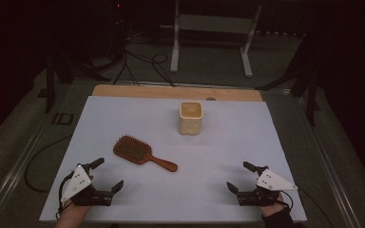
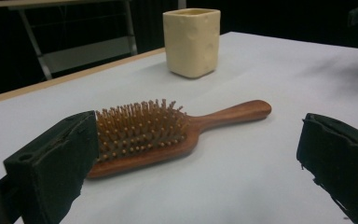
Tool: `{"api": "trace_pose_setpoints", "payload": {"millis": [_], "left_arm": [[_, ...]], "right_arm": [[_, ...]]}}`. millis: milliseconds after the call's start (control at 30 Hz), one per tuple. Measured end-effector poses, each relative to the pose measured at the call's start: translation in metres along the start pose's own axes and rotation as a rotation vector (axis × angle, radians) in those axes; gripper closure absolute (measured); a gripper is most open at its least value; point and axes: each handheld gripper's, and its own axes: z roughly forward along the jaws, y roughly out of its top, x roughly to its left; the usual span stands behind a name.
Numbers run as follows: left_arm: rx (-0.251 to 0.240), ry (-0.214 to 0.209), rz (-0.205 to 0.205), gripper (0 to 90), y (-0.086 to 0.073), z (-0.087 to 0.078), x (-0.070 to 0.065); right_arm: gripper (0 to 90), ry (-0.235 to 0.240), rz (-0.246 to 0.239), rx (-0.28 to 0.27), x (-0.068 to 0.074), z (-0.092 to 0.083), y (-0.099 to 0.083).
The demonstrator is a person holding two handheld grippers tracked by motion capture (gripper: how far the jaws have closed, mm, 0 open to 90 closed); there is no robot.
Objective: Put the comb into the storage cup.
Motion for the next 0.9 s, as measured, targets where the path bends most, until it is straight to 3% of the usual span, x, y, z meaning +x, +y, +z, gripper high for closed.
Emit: {"api": "trace_pose_setpoints", "payload": {"millis": [367,900], "left_arm": [[0.021,-0.012,0.010,0.0,0.000,0.000,-0.001],[0.047,-0.012,0.026,0.0,0.011,0.000,-0.005]], "right_arm": [[8.5,-0.004,-0.029,0.004,0.004,0.000,0.002],[8.5,-0.014,-0.027,-0.005,0.005,-0.001,0.003]]}}
